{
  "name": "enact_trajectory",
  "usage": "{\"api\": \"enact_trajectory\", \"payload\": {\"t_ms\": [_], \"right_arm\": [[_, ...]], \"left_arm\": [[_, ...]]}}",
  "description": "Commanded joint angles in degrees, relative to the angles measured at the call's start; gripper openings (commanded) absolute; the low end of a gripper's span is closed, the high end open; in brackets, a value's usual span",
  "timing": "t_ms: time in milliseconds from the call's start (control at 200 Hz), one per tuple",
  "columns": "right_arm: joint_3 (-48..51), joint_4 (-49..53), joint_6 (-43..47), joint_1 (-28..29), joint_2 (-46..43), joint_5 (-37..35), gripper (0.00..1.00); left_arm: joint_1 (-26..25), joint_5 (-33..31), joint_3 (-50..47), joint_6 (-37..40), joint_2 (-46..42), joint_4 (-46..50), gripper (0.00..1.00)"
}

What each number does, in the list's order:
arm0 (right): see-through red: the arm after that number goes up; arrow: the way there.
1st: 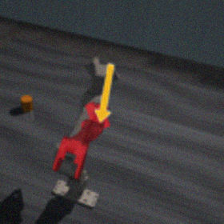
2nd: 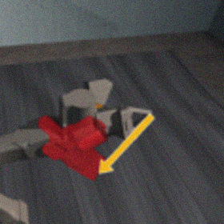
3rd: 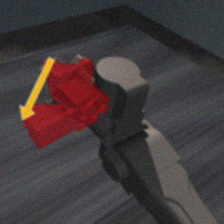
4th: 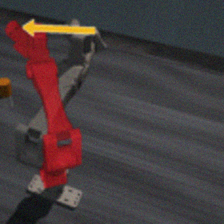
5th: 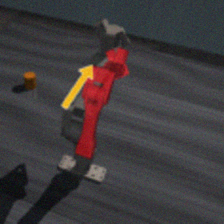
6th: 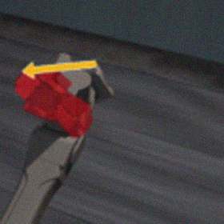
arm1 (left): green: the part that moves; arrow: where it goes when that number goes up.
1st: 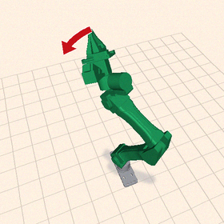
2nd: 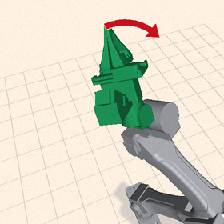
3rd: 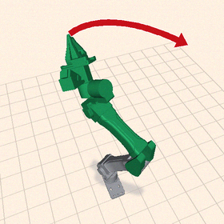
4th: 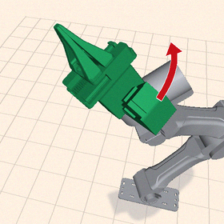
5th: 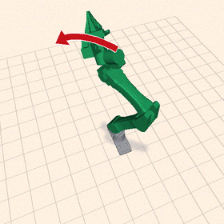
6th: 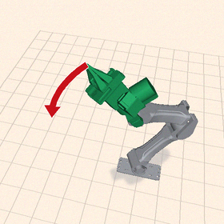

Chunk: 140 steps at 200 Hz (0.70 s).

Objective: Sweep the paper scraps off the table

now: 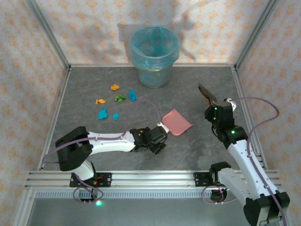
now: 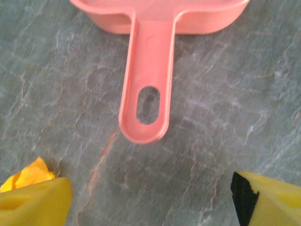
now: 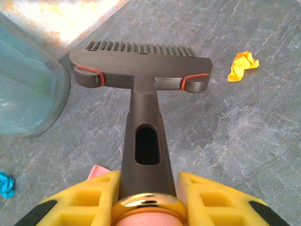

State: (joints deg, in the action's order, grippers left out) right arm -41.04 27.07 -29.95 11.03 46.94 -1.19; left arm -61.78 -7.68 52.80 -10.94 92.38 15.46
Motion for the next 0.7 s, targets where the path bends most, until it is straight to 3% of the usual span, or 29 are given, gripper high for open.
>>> {"api": "enact_trajectory", "payload": {"t_ms": [0,195,405,696], "right_arm": [[-2.0,-2.3,0.0,-0.3,0.3,0.2,0.0],[-1.2,-2.9,-0.2,-0.3,-0.8,-0.6,0.0],[-1.5,-2.7,0.5,-0.3,-0.7,-0.6,0.0],[-1.9,-3.1,0.8,-0.3,-0.6,-0.4,0.0]], "left_arm": [[0.2,0.7,-0.7,2.6,0.4,-10.0,0.86],[3.4,6.8,-1.0,2.1,2.3,-13.7,0.77],[6.1,12.2,-2.2,1.3,2.7,-15.4,0.78],[6.3,13.3,-0.8,0.8,6.8,-16.2,0.68]]}}
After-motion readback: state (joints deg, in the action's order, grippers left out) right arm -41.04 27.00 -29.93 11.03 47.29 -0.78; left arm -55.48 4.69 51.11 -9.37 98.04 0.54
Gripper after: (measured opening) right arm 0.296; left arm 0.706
